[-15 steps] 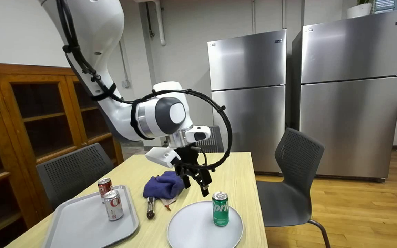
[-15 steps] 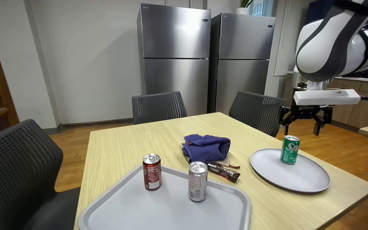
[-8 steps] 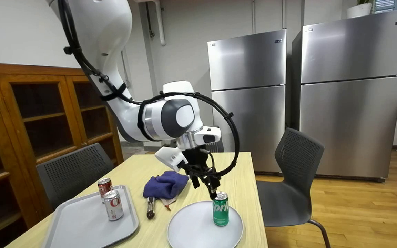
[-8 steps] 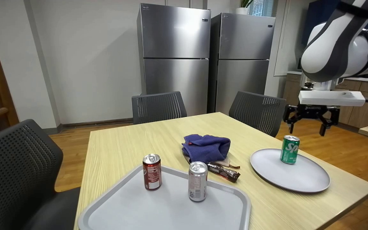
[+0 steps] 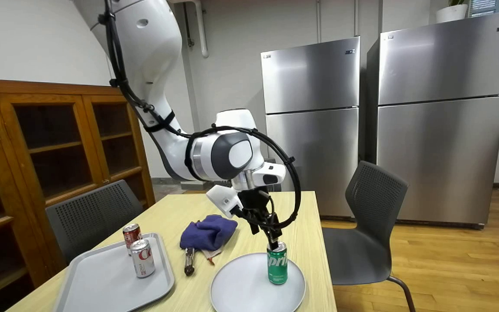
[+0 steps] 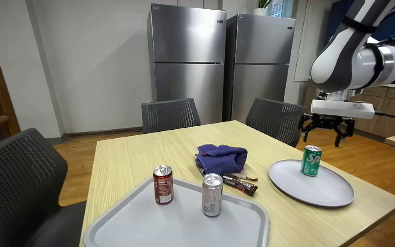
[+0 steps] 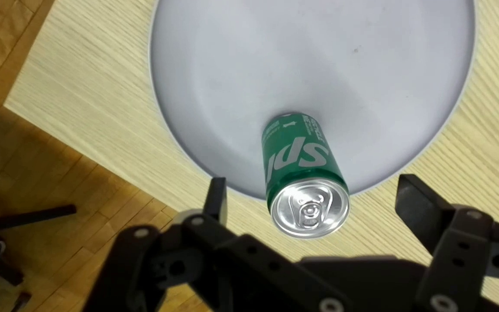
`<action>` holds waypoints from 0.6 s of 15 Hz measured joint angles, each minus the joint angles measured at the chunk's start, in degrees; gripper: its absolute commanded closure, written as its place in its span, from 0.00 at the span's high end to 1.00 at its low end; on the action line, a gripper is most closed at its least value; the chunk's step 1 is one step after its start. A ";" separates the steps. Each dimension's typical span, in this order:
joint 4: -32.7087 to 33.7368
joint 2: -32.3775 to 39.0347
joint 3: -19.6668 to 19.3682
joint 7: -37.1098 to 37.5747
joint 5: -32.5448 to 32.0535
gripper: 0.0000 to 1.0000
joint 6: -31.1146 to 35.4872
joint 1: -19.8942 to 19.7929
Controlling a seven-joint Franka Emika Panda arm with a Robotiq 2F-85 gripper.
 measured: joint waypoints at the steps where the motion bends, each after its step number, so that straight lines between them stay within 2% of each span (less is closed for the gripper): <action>1: 0.91 0.87 0.06 0.00 0.55 1.00 0.00 0.02; 9: 7.85 7.86 0.71 -0.58 4.51 1.00 -0.22 0.07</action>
